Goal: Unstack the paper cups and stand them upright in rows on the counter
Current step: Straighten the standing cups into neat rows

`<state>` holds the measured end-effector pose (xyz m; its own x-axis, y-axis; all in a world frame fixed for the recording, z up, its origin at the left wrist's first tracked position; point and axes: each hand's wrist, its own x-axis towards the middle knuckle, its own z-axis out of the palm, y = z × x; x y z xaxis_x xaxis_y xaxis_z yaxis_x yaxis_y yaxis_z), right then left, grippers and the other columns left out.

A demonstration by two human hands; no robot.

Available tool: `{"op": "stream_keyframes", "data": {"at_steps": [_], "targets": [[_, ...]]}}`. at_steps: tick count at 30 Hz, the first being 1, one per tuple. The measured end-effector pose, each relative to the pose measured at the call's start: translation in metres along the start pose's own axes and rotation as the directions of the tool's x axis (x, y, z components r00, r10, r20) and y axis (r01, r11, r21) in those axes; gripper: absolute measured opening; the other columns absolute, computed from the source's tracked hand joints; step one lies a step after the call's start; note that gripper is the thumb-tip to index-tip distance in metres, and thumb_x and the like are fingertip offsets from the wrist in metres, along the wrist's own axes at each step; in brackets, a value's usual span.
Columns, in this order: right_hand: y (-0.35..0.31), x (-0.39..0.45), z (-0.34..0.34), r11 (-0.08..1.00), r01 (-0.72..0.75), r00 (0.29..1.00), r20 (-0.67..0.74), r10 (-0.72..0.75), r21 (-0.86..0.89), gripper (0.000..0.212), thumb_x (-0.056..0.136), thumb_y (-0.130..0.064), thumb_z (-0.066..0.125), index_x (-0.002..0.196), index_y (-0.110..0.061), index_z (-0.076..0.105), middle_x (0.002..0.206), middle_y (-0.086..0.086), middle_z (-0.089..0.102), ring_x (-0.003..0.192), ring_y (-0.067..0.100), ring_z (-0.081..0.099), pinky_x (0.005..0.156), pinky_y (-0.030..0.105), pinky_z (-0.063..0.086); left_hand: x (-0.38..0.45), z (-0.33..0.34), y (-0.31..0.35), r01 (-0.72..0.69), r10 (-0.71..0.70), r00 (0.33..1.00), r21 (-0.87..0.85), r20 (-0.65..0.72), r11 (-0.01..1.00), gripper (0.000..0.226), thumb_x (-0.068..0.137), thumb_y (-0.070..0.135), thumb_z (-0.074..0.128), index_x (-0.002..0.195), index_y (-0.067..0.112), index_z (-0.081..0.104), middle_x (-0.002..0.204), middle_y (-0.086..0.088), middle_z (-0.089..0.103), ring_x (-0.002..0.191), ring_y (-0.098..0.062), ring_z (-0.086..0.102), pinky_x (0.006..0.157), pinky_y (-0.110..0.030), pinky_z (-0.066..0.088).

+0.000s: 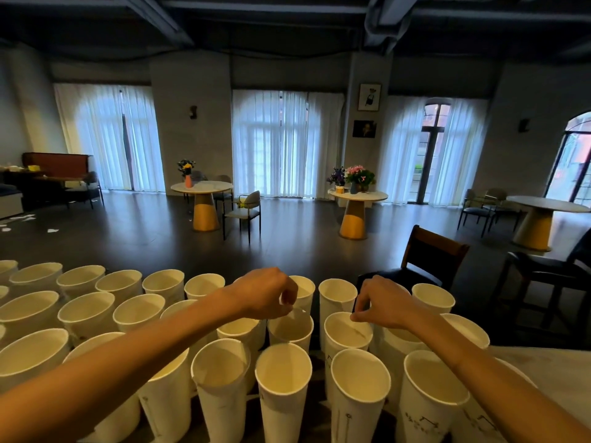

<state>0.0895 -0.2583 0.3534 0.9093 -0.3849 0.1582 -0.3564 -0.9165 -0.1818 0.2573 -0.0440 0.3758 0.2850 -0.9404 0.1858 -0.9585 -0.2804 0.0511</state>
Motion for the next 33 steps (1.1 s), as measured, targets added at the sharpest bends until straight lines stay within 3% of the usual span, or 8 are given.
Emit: {"op": "stream_keyframes", "data": {"at_steps": [5, 15, 24, 33], "targets": [[-0.001, -0.007, 0.005, 0.999, -0.021, 1.000, 0.002, 0.021, 0.040, 0.021, 0.087, -0.039, 0.071, 0.097, -0.022, 0.078, 0.100, -0.006, 0.071, 0.080, 0.010, 0.064, 0.078, 0.015, 0.048, -0.007, 0.008, 0.007, -0.023, 0.021, 0.999, 0.036, 0.045, 0.999, 0.027, 0.090, 0.030, 0.071, 0.115, 0.022, 0.072, 0.111, 0.003, 0.071, 0.090, -0.014, 0.067, 0.085, -0.023, 0.056], [-0.005, -0.015, 0.011, 0.988, -0.074, 0.995, -0.051, 0.082, 0.133, 0.019, 0.087, -0.038, 0.071, 0.093, -0.022, 0.079, 0.090, -0.004, 0.072, 0.077, 0.012, 0.066, 0.080, 0.019, 0.052, 0.004, 0.031, 0.011, 0.043, -0.036, 0.998, 0.117, -0.060, 0.992, 0.028, 0.090, 0.023, 0.071, 0.118, 0.021, 0.066, 0.114, -0.001, 0.068, 0.095, -0.020, 0.066, 0.088, -0.031, 0.058], [-0.007, -0.014, 0.015, 0.988, -0.085, 0.994, -0.061, 0.094, 0.131, 0.017, 0.086, -0.038, 0.072, 0.088, -0.024, 0.079, 0.084, -0.005, 0.073, 0.071, 0.011, 0.067, 0.078, 0.018, 0.054, 0.014, 0.041, 0.010, 0.098, -0.087, 0.986, 0.073, -0.144, 0.993, 0.019, 0.095, 0.019, 0.065, 0.113, 0.017, 0.071, 0.108, -0.003, 0.071, 0.091, -0.019, 0.067, 0.088, -0.027, 0.056], [0.004, -0.022, 0.011, 0.988, -0.120, 0.988, -0.087, 0.129, 0.097, 0.024, 0.083, -0.049, 0.072, 0.080, -0.026, 0.078, 0.077, -0.010, 0.070, 0.070, 0.007, 0.065, 0.077, 0.020, 0.056, 0.009, 0.032, 0.020, 0.111, -0.104, 0.985, 0.042, -0.137, 0.993, 0.022, 0.093, 0.018, 0.067, 0.114, 0.015, 0.069, 0.108, -0.007, 0.068, 0.093, -0.020, 0.065, 0.086, -0.032, 0.057]]}}
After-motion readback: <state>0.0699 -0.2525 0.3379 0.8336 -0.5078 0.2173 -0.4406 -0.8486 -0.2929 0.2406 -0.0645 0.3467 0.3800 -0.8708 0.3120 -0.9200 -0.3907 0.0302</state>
